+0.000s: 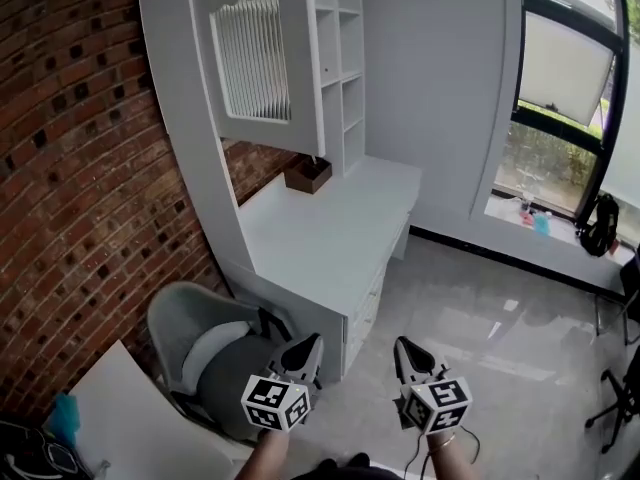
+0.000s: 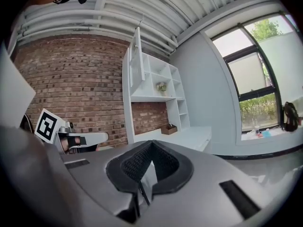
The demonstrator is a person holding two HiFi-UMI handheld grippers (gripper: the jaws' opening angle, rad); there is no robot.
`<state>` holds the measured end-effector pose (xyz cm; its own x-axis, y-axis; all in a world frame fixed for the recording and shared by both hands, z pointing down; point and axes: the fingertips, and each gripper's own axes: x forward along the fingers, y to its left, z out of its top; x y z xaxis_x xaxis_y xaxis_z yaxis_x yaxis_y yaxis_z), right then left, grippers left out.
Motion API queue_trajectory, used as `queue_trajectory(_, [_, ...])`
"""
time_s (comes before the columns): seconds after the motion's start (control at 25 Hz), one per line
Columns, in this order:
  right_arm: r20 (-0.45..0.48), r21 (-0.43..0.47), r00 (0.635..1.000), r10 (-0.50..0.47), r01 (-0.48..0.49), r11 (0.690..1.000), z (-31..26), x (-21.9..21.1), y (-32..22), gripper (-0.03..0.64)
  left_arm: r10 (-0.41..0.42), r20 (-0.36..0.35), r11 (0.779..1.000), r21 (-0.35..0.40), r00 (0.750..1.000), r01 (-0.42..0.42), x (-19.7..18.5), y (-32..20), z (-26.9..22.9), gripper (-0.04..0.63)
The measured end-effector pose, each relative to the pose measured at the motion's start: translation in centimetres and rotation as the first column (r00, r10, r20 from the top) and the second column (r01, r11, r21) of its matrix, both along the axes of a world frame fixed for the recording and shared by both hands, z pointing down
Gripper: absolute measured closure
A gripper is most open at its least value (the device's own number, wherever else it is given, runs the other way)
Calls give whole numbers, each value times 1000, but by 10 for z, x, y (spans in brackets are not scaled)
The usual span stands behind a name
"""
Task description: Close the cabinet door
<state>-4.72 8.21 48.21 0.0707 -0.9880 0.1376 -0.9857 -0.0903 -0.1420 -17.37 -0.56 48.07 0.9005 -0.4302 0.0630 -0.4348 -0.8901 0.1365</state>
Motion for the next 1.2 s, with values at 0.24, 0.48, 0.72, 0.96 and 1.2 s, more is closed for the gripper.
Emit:
queue_trajectory(0.24, [11, 12, 1000, -26, 26, 1000, -4, 6, -6, 617, -19, 3, 1000, 25, 1000, 19, 7, 1, -8, 586])
queue_trajectory(0.48, [-15, 90, 998, -54, 55, 994, -37, 18, -17, 616, -52, -10, 994, 97, 999, 52, 9, -8, -35, 586])
queue_trajectory(0.72, [-92, 172, 988, -124, 138, 975, -90, 18, -35, 615, -95, -37, 979, 176, 995, 100, 10, -26, -77, 586])
queue_trajectory(0.96, [-166, 236, 973, -159, 196, 952, -142, 12, -56, 616, -100, -74, 957, 267, 992, 116, 23, -39, -129, 586])
queue_trajectory(1.2, [-208, 311, 964, -163, 224, 924, -193, 17, -68, 617, -98, -133, 929, 343, 986, 139, 37, -53, -183, 586])
